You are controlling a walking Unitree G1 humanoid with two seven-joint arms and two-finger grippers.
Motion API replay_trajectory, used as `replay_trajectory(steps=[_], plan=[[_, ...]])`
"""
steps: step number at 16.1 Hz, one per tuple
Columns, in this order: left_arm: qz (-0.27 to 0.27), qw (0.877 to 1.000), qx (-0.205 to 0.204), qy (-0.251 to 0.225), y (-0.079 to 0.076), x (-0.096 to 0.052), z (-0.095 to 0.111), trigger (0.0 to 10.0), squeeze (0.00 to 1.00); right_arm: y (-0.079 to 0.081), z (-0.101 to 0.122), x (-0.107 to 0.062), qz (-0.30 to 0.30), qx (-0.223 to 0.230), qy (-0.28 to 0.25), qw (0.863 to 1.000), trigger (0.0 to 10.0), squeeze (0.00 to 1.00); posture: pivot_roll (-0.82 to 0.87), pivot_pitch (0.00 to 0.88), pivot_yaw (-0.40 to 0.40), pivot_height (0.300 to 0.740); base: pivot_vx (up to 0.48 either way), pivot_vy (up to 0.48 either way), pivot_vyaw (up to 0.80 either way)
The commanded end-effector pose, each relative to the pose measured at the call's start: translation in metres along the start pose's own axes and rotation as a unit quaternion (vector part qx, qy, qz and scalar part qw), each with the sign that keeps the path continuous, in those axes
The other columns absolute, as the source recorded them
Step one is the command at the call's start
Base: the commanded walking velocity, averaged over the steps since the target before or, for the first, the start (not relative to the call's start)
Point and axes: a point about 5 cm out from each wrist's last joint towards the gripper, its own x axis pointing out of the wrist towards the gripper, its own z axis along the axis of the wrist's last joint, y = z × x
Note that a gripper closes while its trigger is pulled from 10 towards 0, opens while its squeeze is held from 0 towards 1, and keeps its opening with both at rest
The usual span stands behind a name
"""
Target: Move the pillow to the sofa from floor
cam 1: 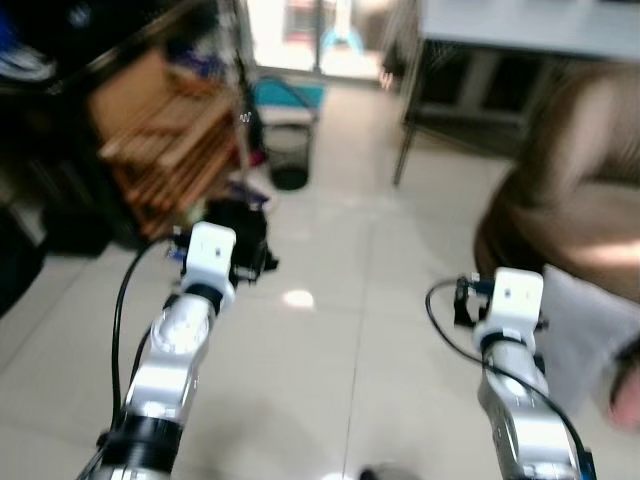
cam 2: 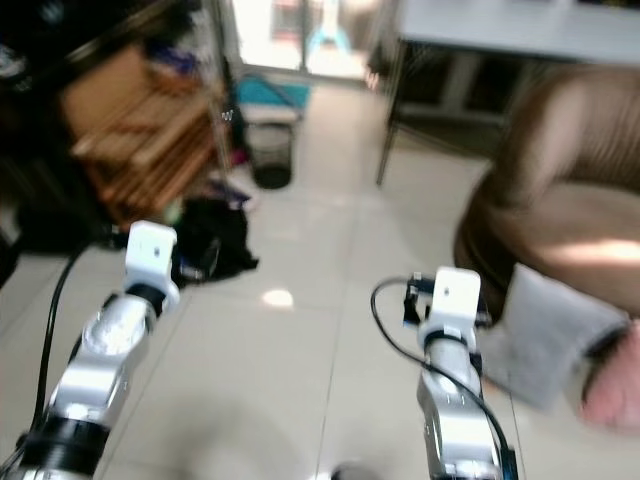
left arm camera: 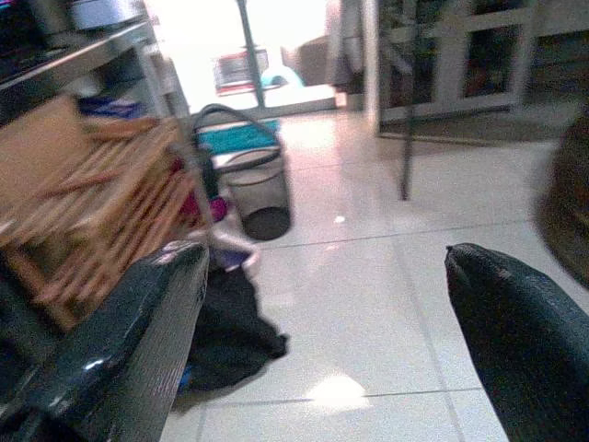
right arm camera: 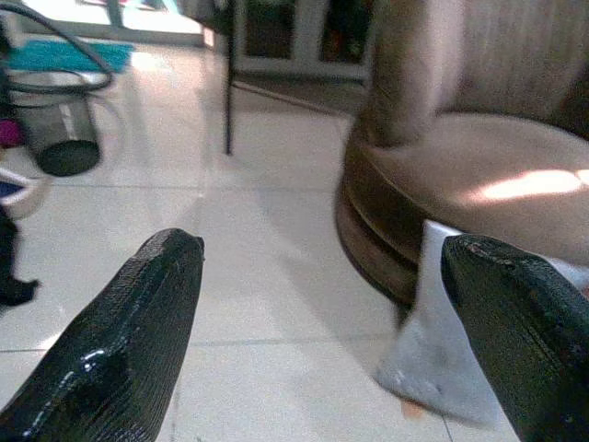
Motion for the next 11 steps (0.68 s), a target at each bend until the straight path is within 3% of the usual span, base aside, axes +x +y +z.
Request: replay_trajectory(steps=[1,5,10,11], plan=[[-0.016,1.000,-0.002,-0.003,-0.0057,0.0013,0.0023,10.0,0.00,-0.0052,-0.0044,-0.0003,-0.007,-0.012,0.012,1.000,10.0,0.00,-0.03,0.000,0.047,0.740,0.000,0.000,-0.80],[-0.009,1.000,-0.007,0.018,-0.0035,0.0016,-0.0012,10.0,0.00,-0.0047,-0.0059,0.0001,-0.003,-0.012,0.020,1.000,10.0,0.00,-0.03,0.000,0.046,0.740,0.000,0.000,-0.80],[-0.011,1.000,-0.010,-0.013,-0.0026,0.0057,0.0065,10.0,0.00,-0.0025,-0.0006,0.0028,-0.001,-0.020,0.015,1.000,10.0,0.00,-0.03,0.000,0.053,0.740,0.000,0.000,-0.80],[-0.013,1.000,-0.011,-0.013,-0.0027,0.0059,0.0078,10.0,0.00,-0.0020,0.0006,0.0031,-0.001,-0.026,0.014,1.000,10.0,0.00,-0.03,0.000,0.055,0.740,0.330,0.000,0.00]])
